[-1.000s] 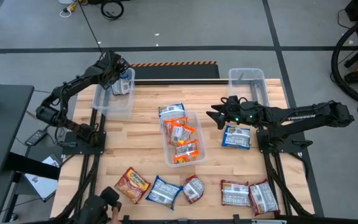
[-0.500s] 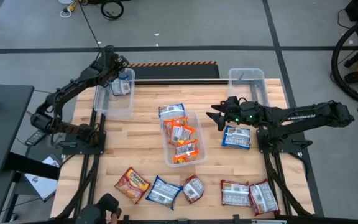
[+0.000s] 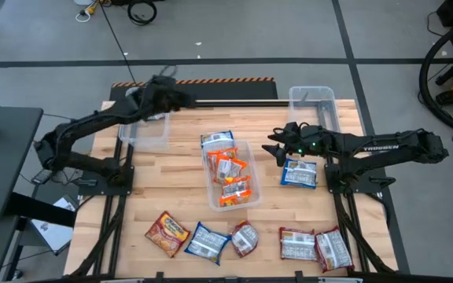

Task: Sort Maruchan noodles
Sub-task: Put the blue noodle pack into the left transparent bin

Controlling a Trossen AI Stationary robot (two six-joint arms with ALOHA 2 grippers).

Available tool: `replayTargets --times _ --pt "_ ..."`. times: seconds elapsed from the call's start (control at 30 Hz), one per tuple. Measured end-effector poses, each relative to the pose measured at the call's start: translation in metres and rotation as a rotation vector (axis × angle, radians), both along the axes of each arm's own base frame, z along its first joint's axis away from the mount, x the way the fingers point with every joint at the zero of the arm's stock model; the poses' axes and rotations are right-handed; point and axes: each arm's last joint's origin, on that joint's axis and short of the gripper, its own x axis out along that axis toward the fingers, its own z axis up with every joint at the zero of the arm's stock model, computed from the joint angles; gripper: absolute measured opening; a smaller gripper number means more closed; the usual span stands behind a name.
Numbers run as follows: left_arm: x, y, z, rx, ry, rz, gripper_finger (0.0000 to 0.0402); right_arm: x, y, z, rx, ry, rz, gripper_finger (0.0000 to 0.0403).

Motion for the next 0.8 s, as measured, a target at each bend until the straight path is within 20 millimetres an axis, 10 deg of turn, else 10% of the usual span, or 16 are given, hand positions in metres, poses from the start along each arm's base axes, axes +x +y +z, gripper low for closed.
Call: replayTargets --times 0.47,0.8 --pt "0.100 0.003 -0.033 -0.191 0.104 0.036 0.0166 -0.010 0.004 -0.020 0.147 0.198 0.061 0.0277" --pt "0.120 -0.007 -0.096 -0.463 0.161 0.203 0.0157 -0.010 0.008 -0.021 0.207 0.212 0.127 0.0277"
